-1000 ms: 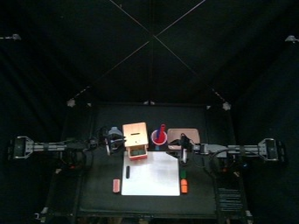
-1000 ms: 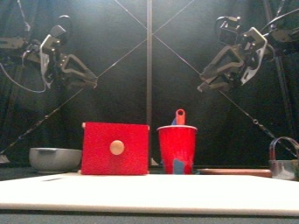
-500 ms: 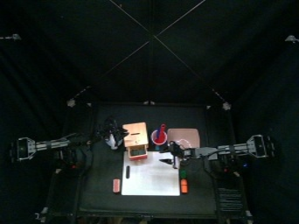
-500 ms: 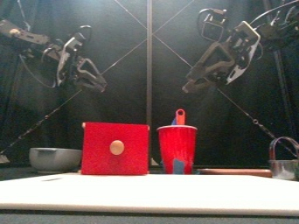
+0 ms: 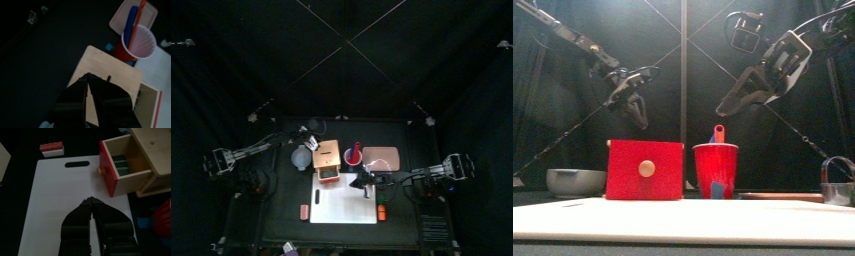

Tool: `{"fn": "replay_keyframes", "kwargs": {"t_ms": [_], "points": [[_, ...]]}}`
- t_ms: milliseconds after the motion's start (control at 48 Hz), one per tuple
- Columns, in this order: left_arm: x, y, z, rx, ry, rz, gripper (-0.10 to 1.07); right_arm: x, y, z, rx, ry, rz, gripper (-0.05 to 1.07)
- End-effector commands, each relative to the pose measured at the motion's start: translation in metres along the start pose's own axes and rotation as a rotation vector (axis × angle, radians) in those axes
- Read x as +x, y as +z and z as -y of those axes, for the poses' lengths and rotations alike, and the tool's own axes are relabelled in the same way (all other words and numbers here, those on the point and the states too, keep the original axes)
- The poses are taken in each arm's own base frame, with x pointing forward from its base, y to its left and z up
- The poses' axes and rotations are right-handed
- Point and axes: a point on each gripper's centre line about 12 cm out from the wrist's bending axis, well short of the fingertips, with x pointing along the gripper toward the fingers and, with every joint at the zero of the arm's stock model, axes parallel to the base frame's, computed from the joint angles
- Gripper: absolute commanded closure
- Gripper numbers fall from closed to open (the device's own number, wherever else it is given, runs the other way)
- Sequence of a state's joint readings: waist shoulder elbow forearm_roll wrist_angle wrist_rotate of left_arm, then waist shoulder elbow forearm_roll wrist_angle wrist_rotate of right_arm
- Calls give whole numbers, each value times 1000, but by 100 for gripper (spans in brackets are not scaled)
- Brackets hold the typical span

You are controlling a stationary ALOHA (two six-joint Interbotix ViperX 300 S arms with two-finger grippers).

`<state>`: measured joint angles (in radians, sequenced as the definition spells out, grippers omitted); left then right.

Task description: Close drawer

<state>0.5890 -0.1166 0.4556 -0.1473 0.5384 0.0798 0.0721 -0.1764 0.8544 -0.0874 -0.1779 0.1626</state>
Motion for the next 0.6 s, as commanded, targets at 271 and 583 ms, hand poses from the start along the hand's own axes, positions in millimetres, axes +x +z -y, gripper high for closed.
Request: {"fn": "replay_keyframes", "kwargs": {"t_ms": [271, 583], "points": [[49, 17, -33, 44, 5, -187, 60, 41, 3, -13, -9, 31, -18, 97], [68, 9, -35, 94, -11, -264, 60, 80, 6, -10, -12, 22, -39, 97]]}}
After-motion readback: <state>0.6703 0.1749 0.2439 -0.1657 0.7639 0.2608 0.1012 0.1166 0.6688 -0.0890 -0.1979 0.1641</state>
